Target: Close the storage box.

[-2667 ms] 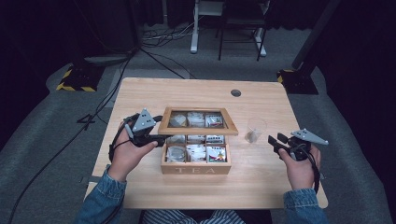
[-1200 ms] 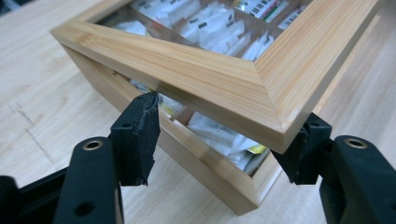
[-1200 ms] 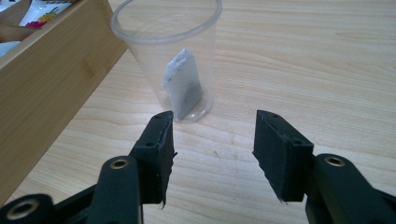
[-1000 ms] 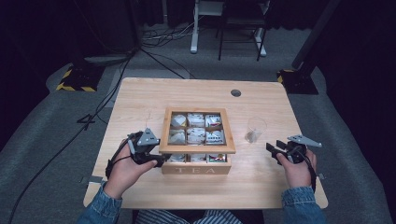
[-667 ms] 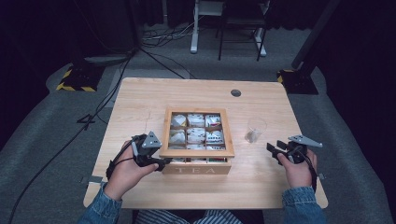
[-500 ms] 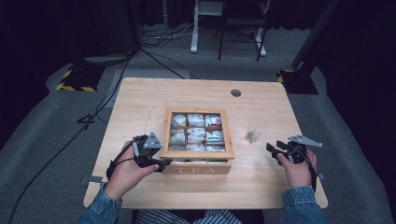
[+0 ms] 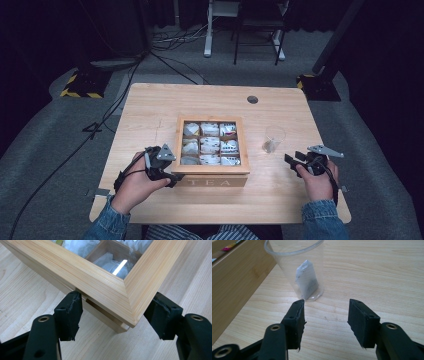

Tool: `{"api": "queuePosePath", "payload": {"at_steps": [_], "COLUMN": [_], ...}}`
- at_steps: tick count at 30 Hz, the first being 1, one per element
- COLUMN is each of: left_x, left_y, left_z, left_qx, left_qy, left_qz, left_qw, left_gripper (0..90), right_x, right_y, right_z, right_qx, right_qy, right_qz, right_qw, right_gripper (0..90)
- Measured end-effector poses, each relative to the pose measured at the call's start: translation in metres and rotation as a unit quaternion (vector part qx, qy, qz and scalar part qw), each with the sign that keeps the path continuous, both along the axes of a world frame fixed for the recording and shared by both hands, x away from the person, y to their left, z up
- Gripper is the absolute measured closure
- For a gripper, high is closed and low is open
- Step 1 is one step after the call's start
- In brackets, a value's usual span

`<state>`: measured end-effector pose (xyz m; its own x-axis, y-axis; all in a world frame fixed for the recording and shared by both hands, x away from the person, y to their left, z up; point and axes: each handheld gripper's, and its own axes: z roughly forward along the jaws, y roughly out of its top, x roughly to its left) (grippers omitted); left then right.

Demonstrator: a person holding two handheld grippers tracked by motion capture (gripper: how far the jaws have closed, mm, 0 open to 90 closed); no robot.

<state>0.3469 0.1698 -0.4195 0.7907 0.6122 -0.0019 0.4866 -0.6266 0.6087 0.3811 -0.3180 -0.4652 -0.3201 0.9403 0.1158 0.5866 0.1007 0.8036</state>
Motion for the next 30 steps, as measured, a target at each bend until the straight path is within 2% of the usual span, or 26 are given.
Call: {"api": "queuePosePath", "payload": {"at_steps": [9, 21, 25, 30], "left_x": [0.0001, 0.0002, -0.0007, -0.0034], "left_y": [-0.0008, -0.0006, -0.0003, 0.0049], "left_z": [-0.0022, -0.0048, -0.0055, 0.0022], "left_qx": [0.013, 0.014, 0.017, -0.005], "left_qy": [0.012, 0.024, 0.018, 0.008], "left_qz": [-0.005, -0.004, -0.005, -0.002], "left_qw": [0.9998, 0.9996, 0.9997, 1.0], "left_gripper": [33.0, 32.0, 31.4, 27.6], "right_x": [0.0006, 0.0018, 0.0022, 0.0034], "right_y": [0.0008, 0.0026, 0.0036, 0.0051], "right_z": [-0.0014, -0.0035, -0.004, -0.0053], "right_qx": [-0.002, -0.002, -0.001, -0.004], "right_qy": [0.003, 0.01, 0.014, 0.016], "right_qz": [0.002, 0.005, 0.005, 0.009], "right_qw": [1.0, 0.9999, 0.9999, 0.9998], "right_gripper": [48.1, 48.1, 48.0, 48.0]}}
